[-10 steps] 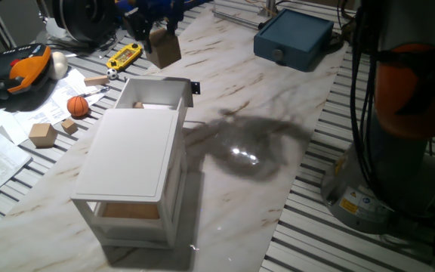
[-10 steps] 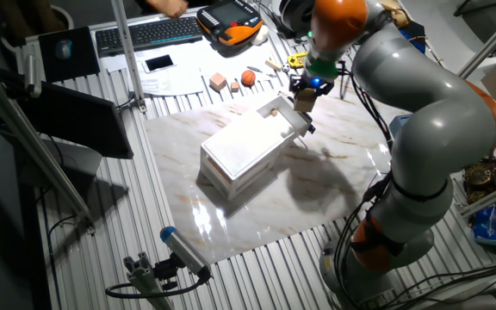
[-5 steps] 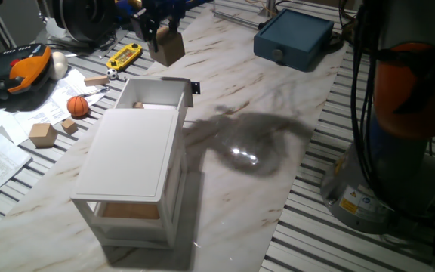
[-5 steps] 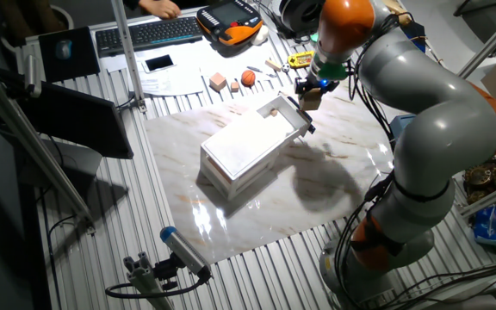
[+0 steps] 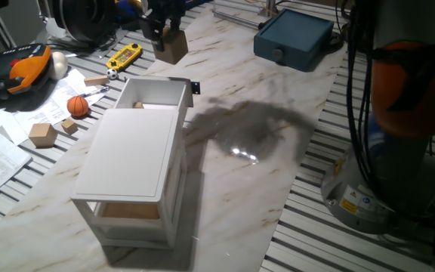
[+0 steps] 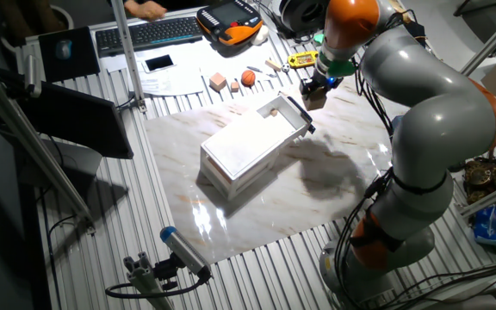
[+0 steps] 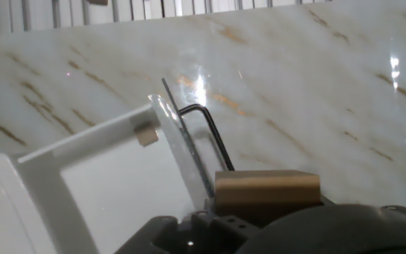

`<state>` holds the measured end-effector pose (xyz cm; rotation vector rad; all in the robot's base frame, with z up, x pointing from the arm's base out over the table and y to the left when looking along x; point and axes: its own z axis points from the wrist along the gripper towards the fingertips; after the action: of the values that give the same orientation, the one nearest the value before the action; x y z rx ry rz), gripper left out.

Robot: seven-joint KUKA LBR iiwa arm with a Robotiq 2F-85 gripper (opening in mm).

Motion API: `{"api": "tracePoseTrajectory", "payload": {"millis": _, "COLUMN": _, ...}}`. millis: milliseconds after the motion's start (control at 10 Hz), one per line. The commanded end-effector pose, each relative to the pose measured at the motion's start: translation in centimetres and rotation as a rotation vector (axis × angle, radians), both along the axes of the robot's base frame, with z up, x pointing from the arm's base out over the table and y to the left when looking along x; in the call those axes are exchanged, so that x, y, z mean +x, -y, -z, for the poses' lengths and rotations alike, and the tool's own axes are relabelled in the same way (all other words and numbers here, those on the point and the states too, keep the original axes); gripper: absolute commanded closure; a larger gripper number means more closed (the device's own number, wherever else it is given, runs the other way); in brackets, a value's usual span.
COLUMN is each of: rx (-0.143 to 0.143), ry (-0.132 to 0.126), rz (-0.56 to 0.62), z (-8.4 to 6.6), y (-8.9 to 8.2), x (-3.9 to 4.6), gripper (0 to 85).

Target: Take something out of a drawer

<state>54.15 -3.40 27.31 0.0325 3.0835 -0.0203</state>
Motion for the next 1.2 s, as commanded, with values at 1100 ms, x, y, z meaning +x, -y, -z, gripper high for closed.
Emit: {"api": "tracePoseTrajectory", "payload": {"millis": 1100, "rx": 0.017, "ry": 0.010, "rz": -0.221, "z": 9.5, "y": 5.3, "x": 4.18, "gripper": 85.0}}
